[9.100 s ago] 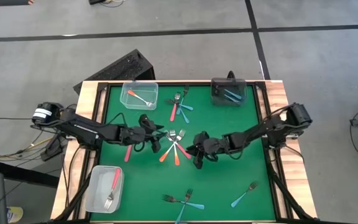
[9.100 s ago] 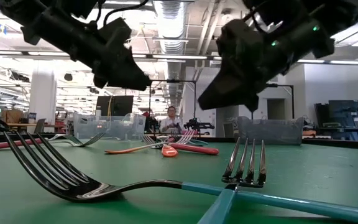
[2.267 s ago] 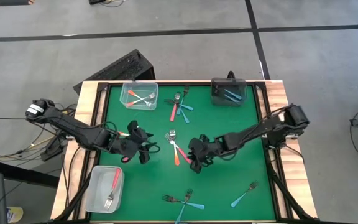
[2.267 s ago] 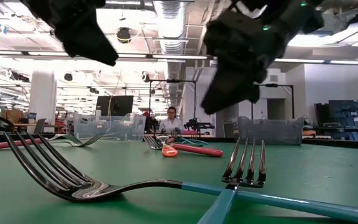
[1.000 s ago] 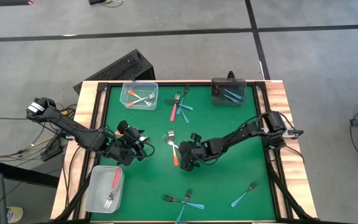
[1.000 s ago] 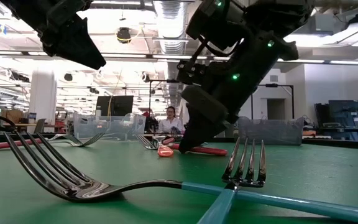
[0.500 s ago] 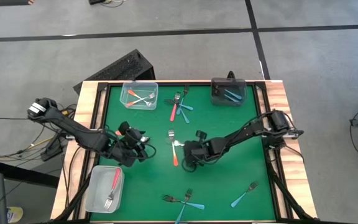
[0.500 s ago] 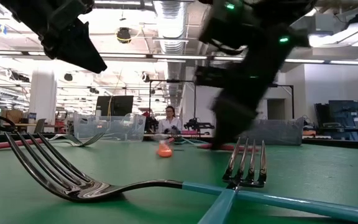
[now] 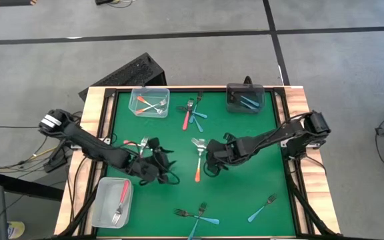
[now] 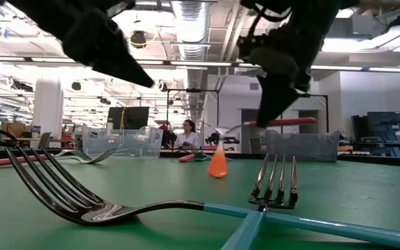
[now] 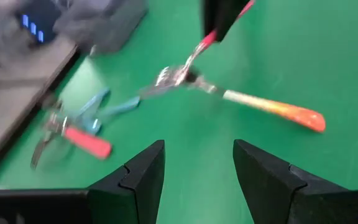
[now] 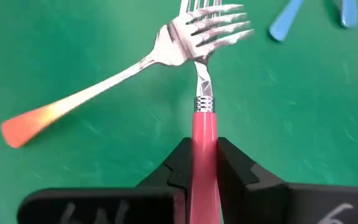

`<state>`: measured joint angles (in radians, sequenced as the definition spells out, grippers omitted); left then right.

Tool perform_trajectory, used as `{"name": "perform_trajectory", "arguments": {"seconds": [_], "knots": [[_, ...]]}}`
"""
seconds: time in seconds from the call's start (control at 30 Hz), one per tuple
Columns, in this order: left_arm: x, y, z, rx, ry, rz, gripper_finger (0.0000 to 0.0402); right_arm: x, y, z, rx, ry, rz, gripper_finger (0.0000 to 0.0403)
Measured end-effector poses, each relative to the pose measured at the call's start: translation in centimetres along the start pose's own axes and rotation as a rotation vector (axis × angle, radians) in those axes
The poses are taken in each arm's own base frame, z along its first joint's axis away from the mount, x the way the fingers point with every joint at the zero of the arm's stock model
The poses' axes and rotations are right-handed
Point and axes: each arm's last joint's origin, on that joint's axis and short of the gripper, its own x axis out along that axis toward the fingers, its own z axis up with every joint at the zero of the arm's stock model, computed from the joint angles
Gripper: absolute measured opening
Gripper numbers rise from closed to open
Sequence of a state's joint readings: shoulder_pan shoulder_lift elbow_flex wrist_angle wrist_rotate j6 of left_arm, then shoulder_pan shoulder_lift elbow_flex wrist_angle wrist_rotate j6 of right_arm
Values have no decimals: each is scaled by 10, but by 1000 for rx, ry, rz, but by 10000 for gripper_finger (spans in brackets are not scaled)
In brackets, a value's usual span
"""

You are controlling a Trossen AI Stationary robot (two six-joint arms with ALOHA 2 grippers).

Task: Sort silverware by color (type)
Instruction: Put the pink fork into the white bin

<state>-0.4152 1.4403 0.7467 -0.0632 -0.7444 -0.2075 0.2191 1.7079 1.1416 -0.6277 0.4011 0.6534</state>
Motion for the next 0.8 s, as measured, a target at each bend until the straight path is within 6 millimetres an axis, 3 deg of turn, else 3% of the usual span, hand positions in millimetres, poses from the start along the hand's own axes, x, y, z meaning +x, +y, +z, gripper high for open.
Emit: {"name": "perform_trajectory", "arguments": {"seconds": [0.3,0.53,0.8], "knots": [[27,-19,-1,257,-84,54,178,2,10,19,58,-72,254,63],[29,-21,11,297,-127,103,178,6,2,36,100,-140,293,64],[37,-14,15,323,-115,65,178,2,7,43,93,-222,347,65]]}}
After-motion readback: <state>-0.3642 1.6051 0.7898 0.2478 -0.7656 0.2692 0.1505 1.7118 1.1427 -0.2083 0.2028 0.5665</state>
